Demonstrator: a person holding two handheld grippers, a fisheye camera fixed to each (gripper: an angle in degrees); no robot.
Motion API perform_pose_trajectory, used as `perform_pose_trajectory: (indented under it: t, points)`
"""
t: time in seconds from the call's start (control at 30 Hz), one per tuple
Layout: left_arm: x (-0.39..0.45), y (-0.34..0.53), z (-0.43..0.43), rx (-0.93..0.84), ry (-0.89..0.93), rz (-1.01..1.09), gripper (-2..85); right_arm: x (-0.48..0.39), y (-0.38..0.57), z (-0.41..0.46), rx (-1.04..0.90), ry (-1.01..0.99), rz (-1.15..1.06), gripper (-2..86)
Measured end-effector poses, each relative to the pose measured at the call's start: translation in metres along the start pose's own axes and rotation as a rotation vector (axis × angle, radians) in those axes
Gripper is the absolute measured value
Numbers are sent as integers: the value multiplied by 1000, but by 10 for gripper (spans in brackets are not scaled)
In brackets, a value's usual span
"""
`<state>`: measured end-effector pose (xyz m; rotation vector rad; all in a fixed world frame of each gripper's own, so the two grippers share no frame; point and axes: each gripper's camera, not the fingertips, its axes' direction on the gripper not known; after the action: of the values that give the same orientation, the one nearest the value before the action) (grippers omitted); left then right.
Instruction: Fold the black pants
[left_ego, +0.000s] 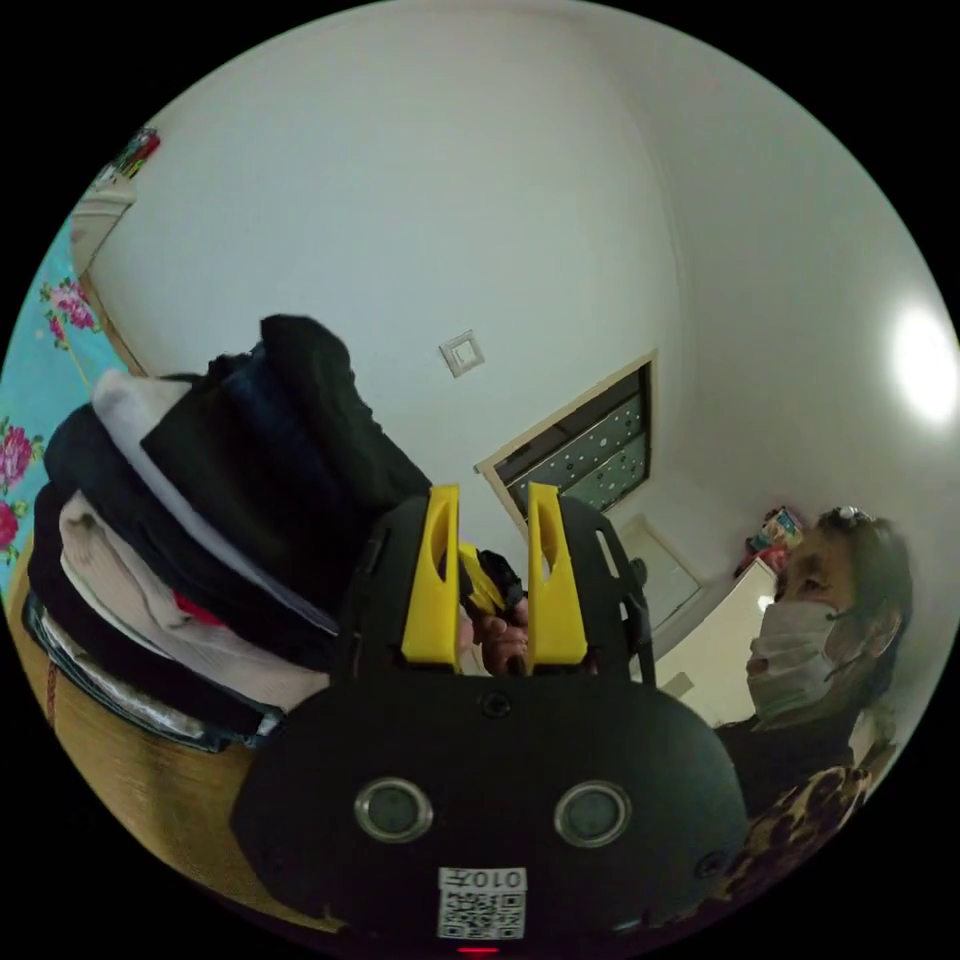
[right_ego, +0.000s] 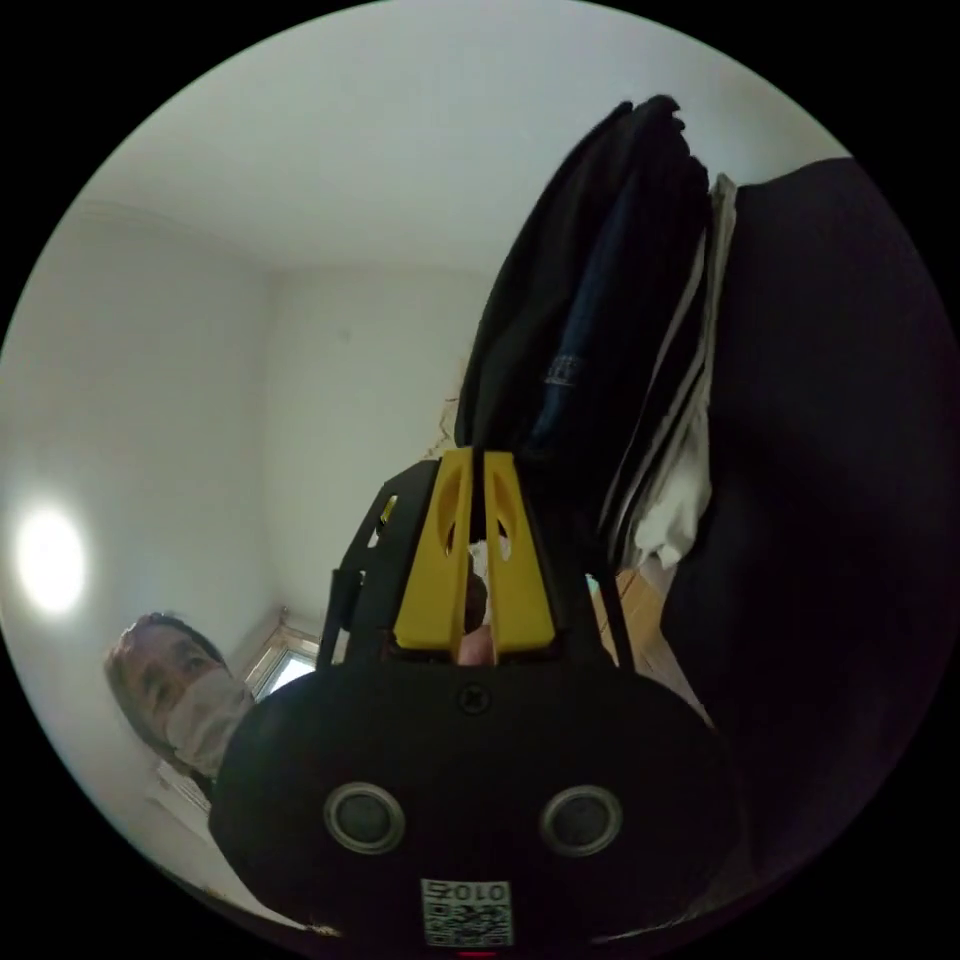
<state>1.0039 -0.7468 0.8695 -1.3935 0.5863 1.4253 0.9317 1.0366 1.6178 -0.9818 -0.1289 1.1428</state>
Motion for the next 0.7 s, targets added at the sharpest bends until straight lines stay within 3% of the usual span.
perform_pose_trajectory:
  t: [0.17,0.33,0.5,0.7]
  points:
    - [-7,-30,-10,78,-128,-15,97,-25,-14,-30,79,58,-88,87]
    - [-29,-30,-58,252,-184,-74,88,-34,-21,6,-98,40,-89,100]
    - [-50,-30,-64,255,-195,-149,83,-42,-4,44,-236,34,-136,96]
    - [-65,-39,-41,168,-157,-166,81,-52,-1,43,-156,121,-133,93]
